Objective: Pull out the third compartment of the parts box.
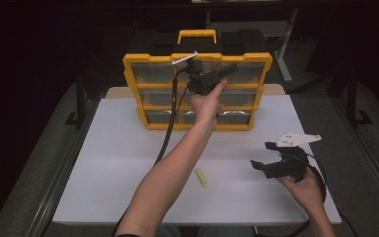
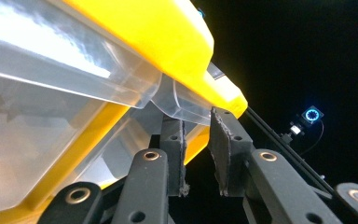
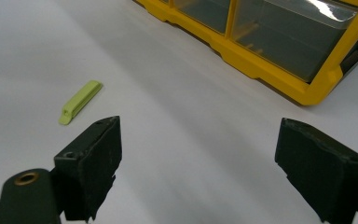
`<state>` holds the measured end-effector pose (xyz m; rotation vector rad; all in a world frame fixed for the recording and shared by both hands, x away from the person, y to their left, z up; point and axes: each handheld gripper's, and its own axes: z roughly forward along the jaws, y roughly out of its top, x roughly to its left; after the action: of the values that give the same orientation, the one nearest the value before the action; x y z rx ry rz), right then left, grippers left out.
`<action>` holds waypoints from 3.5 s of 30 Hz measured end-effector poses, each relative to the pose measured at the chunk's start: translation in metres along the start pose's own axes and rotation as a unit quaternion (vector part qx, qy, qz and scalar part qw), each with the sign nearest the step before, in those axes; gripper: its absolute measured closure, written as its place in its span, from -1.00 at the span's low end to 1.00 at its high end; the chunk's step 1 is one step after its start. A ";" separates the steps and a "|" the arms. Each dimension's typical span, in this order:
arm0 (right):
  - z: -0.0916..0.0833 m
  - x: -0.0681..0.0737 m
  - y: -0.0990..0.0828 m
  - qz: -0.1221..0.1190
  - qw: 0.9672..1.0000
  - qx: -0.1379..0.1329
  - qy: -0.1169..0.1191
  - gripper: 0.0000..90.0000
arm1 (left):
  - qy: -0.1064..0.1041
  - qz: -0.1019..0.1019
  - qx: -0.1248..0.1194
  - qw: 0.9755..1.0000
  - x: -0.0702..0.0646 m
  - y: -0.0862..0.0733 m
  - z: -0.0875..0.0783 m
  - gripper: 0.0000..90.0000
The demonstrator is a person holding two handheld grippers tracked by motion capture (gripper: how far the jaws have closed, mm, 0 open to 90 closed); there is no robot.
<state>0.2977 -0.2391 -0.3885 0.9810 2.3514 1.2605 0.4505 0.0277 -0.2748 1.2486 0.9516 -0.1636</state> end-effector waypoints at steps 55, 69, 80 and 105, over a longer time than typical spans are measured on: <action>0.005 0.002 -0.002 -0.005 1.000 0.013 -0.002 -0.69 | -0.030 -0.030 -0.012 0.999 -0.009 -0.019 -0.023 0.81; 0.005 0.003 -0.002 -0.003 1.000 0.013 -0.004 -0.69 | -0.039 -0.031 -0.007 0.999 -0.015 -0.024 -0.030 0.81; 0.005 0.003 -0.003 -0.004 1.000 0.015 -0.003 -0.69 | -0.042 -0.033 -0.003 0.999 -0.019 -0.028 -0.036 0.81; 0.006 0.003 -0.003 -0.004 1.000 0.016 -0.004 -0.69 | -0.027 0.047 0.031 0.998 -0.029 -0.029 -0.045 0.66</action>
<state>0.2971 -0.2343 -0.3937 0.9829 2.3747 1.2161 0.3915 0.0449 -0.2760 1.3370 0.8455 -0.1540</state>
